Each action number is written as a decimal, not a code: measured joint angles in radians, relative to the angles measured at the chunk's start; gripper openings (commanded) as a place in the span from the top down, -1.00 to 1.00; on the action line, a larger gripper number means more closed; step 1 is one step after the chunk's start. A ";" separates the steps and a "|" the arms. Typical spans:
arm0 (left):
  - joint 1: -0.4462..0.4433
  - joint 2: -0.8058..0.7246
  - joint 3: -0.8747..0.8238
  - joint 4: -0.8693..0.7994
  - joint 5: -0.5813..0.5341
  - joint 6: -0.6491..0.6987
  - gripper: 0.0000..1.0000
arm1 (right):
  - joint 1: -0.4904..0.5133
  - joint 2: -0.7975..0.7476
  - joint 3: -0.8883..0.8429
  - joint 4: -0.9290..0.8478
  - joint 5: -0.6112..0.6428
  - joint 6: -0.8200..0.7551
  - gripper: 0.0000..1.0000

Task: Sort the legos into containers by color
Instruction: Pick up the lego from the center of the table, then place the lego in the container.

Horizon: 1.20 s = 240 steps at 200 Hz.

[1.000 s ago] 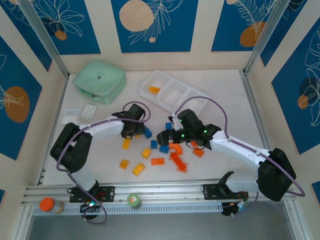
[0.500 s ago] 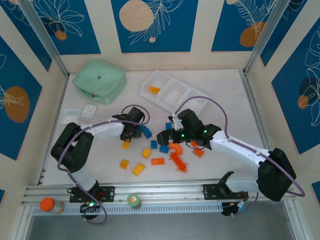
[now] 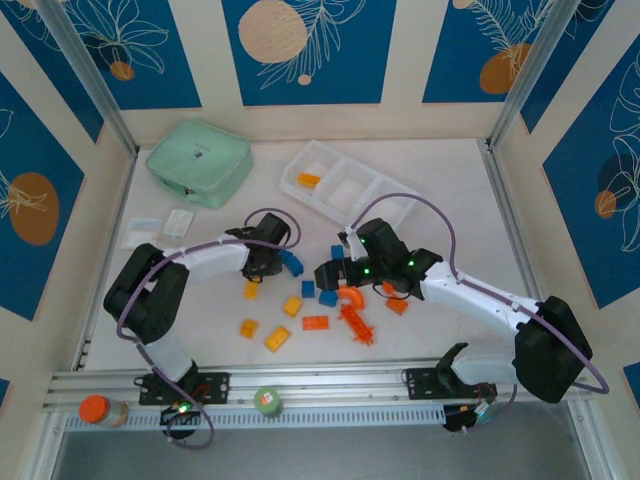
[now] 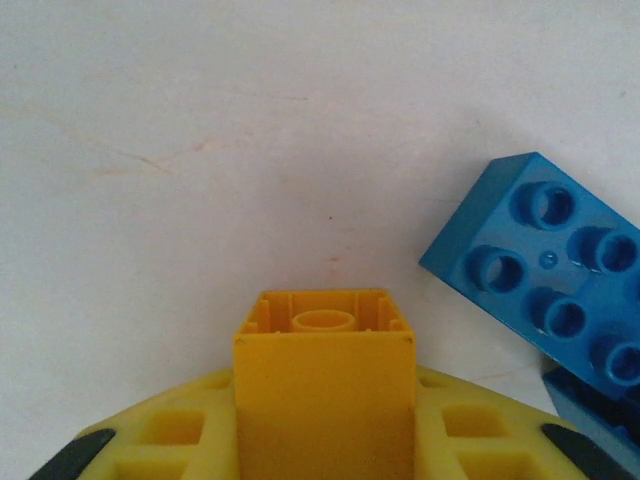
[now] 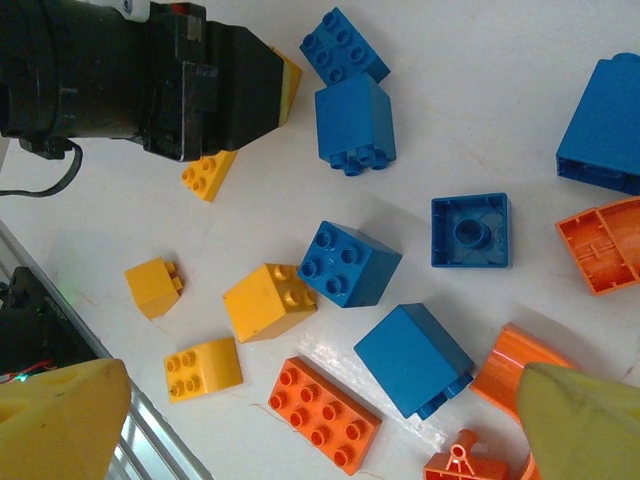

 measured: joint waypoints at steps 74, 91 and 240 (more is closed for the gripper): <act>0.000 -0.076 0.036 -0.033 -0.003 0.048 0.65 | -0.086 -0.029 0.010 -0.006 -0.026 -0.005 -0.98; 0.000 -0.089 0.097 -0.039 -0.005 0.078 0.67 | -0.123 -0.029 0.025 -0.010 -0.034 -0.012 -0.98; 0.103 0.483 0.938 0.007 0.080 0.327 0.63 | -0.336 0.063 0.185 -0.032 -0.088 -0.058 -0.98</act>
